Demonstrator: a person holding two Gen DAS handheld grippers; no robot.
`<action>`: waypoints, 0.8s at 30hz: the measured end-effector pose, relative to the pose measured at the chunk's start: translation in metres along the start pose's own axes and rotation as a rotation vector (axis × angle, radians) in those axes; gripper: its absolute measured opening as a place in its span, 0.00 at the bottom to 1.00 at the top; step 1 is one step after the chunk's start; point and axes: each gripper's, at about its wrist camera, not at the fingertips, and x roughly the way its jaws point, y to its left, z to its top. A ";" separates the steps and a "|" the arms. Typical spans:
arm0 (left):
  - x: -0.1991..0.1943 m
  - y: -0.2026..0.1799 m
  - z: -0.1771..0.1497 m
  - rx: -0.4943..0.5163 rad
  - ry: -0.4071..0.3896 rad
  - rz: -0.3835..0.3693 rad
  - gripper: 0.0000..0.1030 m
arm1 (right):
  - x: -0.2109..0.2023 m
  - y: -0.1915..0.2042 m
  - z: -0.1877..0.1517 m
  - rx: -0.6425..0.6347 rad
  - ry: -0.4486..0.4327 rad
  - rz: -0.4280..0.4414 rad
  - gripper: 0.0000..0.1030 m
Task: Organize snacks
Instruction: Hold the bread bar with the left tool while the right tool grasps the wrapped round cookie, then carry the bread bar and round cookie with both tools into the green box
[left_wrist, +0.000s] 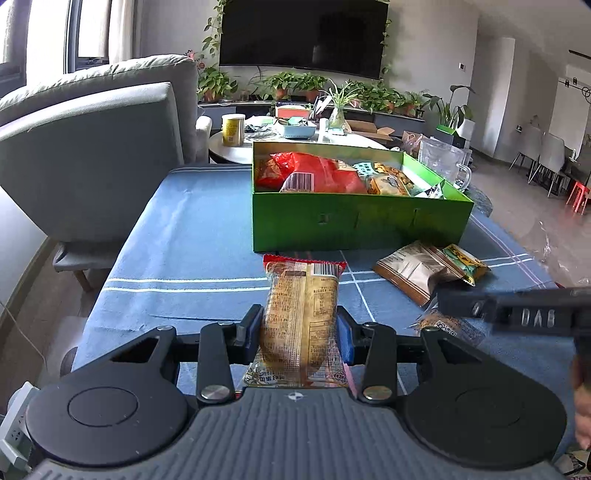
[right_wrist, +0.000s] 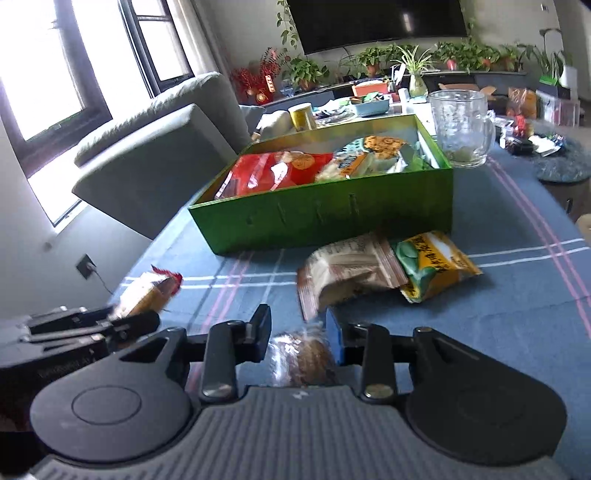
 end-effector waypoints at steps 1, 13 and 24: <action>0.000 0.000 0.000 0.000 0.003 0.000 0.37 | 0.002 0.001 -0.002 -0.006 0.012 0.000 0.76; 0.002 -0.002 0.000 0.003 0.008 0.000 0.37 | 0.017 0.011 -0.021 -0.162 0.069 -0.071 0.75; -0.001 -0.007 0.003 0.005 -0.007 -0.023 0.37 | -0.017 0.004 0.000 -0.044 -0.018 0.061 0.74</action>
